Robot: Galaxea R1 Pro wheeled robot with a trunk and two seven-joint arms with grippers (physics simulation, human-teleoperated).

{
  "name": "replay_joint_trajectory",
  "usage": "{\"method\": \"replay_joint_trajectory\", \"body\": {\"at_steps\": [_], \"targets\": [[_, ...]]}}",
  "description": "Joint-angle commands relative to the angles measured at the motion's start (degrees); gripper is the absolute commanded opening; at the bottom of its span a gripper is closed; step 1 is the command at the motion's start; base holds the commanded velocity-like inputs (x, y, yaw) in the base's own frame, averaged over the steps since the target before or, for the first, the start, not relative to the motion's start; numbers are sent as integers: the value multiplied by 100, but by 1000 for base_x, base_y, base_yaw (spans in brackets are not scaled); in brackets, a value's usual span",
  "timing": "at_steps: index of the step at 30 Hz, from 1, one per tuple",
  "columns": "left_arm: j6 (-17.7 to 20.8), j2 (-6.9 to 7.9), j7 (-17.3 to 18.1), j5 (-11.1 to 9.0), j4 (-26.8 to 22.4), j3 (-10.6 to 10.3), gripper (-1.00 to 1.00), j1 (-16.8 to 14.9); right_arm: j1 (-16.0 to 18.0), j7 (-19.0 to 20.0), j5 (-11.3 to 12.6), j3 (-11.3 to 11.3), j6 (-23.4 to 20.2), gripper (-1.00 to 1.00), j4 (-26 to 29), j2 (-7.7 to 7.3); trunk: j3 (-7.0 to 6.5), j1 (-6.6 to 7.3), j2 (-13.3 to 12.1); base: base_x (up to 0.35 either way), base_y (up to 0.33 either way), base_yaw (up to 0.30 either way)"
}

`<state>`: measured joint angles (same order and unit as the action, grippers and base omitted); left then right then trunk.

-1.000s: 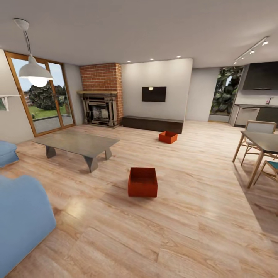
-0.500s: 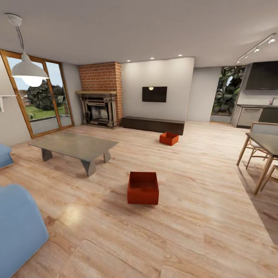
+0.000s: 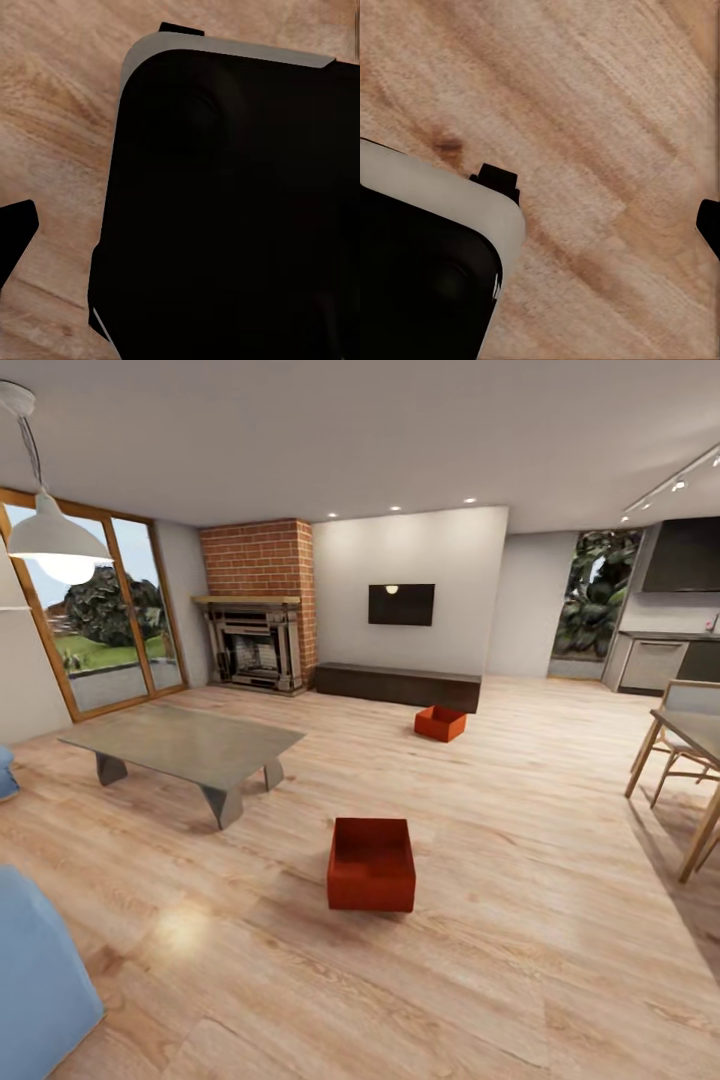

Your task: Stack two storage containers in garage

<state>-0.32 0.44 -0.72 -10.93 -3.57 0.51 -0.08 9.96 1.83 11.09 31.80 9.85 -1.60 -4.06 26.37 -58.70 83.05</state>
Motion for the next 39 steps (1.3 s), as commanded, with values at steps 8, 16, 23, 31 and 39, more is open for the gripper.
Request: {"method": "replay_joint_trajectory", "body": {"at_steps": [8, 16, 23, 31, 39], "targets": [[-3, -1, -7, -32, -4, 2, 100, -1, 6, 19, 60, 45, 34, 100, -16, 2, 5, -3, 2, 322, 0, 0], [-3, -1, -7, -32, -4, 2, 100, -1, 6, 19, 60, 45, 34, 100, -16, 2, 5, -3, 2, 322, 0, 0], [-3, -1, -7, -32, -4, 2, 100, -1, 6, 19, 60, 45, 34, 100, -16, 2, 5, -3, 2, 321, 0, 0], [-3, -1, -7, -32, -4, 2, 100, -1, 6, 20, 60, 45, 34, 100, -16, 2, 5, -3, 2, 322, 0, 0], [-3, -3, -7, -32, -4, 2, 100, -1, 6, 19, 60, 45, 34, 100, -16, 2, 5, -3, 2, 321, 0, 0]]}}
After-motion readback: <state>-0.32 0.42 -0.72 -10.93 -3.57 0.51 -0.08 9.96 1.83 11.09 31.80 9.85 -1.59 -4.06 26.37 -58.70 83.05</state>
